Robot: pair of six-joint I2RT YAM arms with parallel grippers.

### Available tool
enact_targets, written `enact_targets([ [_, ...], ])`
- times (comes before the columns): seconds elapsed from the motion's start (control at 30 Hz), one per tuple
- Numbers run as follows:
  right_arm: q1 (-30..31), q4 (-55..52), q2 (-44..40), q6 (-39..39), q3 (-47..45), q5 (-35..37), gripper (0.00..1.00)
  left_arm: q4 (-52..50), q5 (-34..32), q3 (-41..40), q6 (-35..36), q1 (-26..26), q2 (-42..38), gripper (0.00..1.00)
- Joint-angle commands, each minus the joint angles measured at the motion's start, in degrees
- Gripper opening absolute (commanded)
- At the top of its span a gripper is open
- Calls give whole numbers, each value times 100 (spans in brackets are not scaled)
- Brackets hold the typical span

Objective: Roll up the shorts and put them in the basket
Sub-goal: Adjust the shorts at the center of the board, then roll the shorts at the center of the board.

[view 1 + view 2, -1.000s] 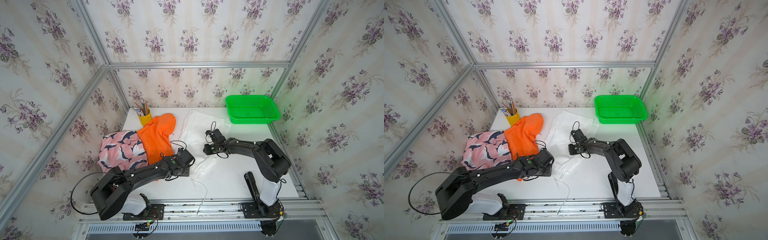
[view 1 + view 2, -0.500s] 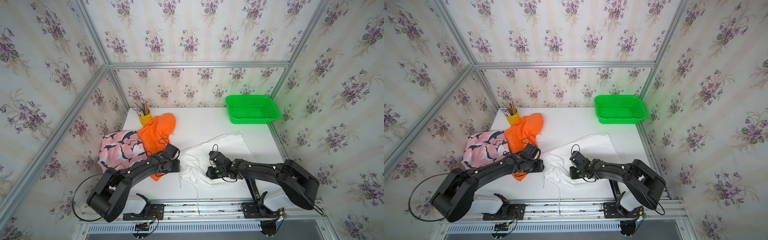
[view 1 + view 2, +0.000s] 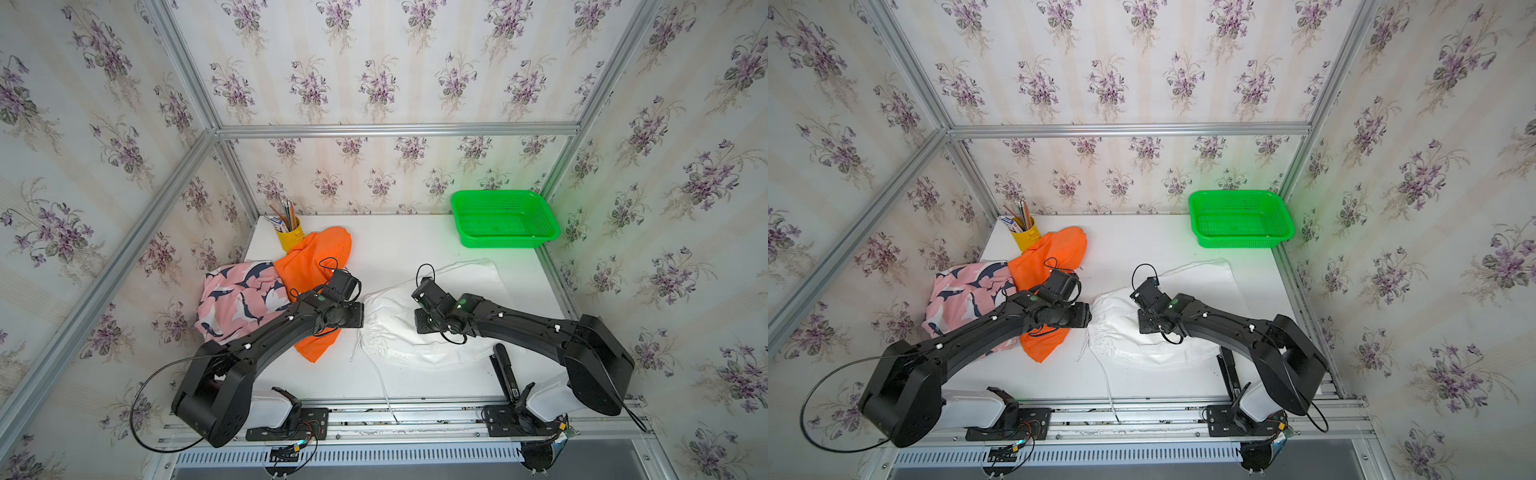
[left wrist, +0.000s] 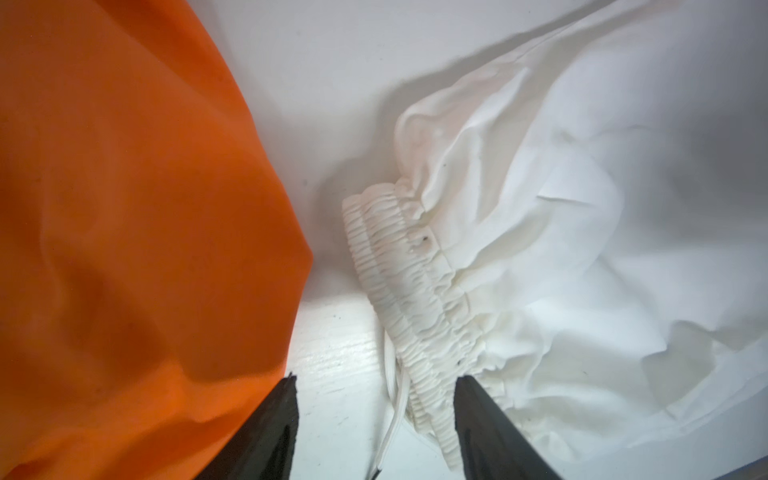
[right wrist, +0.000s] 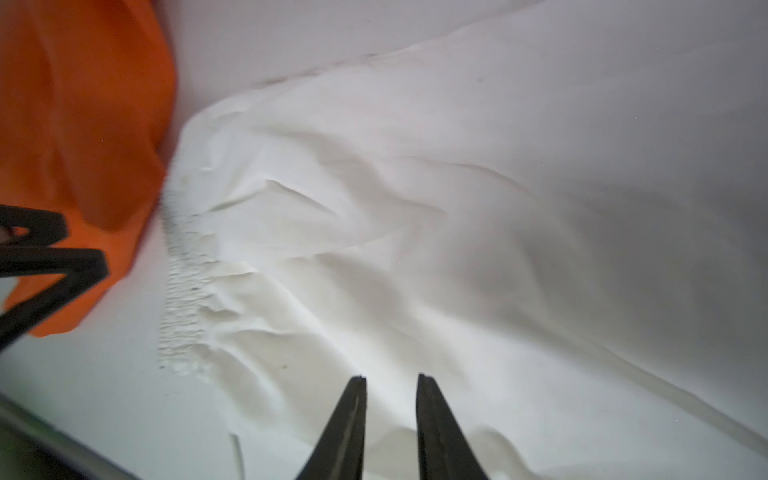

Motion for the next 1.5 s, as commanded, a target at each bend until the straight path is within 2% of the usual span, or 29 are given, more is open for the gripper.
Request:
enact_targets([
  [0.0, 73, 759, 244, -51, 197, -1469, 27, -144, 258, -195, -169, 52, -156, 64],
  [0.1, 201, 1204, 757, 68, 540, -2030, 26, 61, 472, -458, -255, 221, -229, 64],
  [0.2, 332, 1249, 1272, 29, 891, -2046, 25, 350, 817, -662, -332, 352, -278, 67],
  [0.27, 331, 1217, 1573, 22, 995, -1943, 23, 481, 960, -705, -351, 387, -232, 69],
  [0.43, 333, 766, 2192, -125, 1088, -1105, 15, 932, 1350, -790, -422, 414, -2, 71],
  [0.6, 329, 1028, 2559, -173, 696, -1165, 4, 1357, 1751, -810, -490, 418, 452, 72],
  [0.8, 316, 1348, 2621, -165, 284, -1240, 1, 1962, 2304, -818, -538, 418, 979, 72],
  [0.9, 307, 1418, 2606, -178, 244, -1266, 1, 2114, 2509, -781, -594, 410, 1094, 66],
  [1.07, 280, 1345, 2446, -148, 293, -1188, 0, 1606, 2083, -722, -606, 415, 447, 62],
  [1.17, 271, 1240, 2148, -125, 338, -1158, 1, 1272, 2050, -600, -476, 391, 199, 61],
  [1.37, 212, 1030, 1525, -101, 364, -1143, 2, 1158, 2250, -355, -384, 308, 321, 61],
  [1.47, 193, 959, 1335, -97, 352, -1158, 2, 855, 1934, -212, -417, 238, 369, 62],
])
